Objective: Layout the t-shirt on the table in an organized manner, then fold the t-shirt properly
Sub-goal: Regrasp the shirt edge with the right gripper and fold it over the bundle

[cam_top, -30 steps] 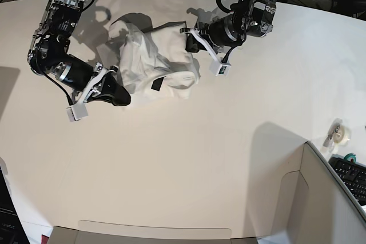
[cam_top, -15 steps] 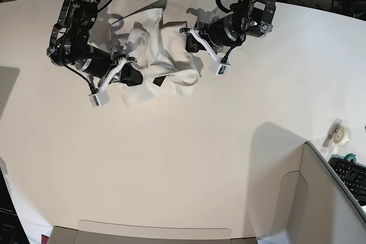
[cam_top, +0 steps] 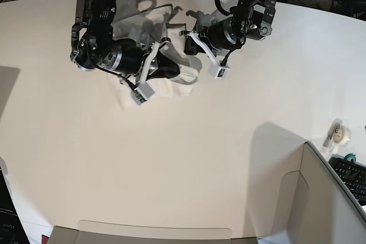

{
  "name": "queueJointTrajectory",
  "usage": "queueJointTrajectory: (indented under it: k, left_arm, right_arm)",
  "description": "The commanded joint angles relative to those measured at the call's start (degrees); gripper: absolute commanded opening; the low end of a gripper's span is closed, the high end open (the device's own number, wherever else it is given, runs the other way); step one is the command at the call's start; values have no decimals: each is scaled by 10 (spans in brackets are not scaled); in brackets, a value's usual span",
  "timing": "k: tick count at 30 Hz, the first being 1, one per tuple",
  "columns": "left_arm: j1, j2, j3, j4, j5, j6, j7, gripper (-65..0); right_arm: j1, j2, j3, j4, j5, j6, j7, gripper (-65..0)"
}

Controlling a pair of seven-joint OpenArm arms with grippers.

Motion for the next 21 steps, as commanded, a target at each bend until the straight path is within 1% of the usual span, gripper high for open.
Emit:
queueJointTrajectory:
  k: [1,5,8,10,16,18,21]
  left_arm:
    - [10,-8,0,-20,66,33,28,-650]
    - [9,-10,1,-20,66,33,27,-650]
    - [8,-10,0,-20,66,33,27,-650]
    - [8,-10,-1,-20,66,33,27,-650]
    - [8,-10,0,-20,66,33,27,-650]
    - [7,-10,-1,-20,66,33,27,-650]
    - [7,-10,-2,-20,66,33,27,-650]
  right_arm:
    - [15,-1,-12,10,14,4,10,-650]
    - [30,4,-23,10,14,5,-1,-650]
    - [46,7,-10,11,17,5,-1,-650]
    - [56,8,28,11,27,4,7,-650]
    - [65,8,199,8,25,2,26,-650]
    - [60,8,230,8,12,0,23,-650]
    - [40,8,244,8,-39,0,24,-650]
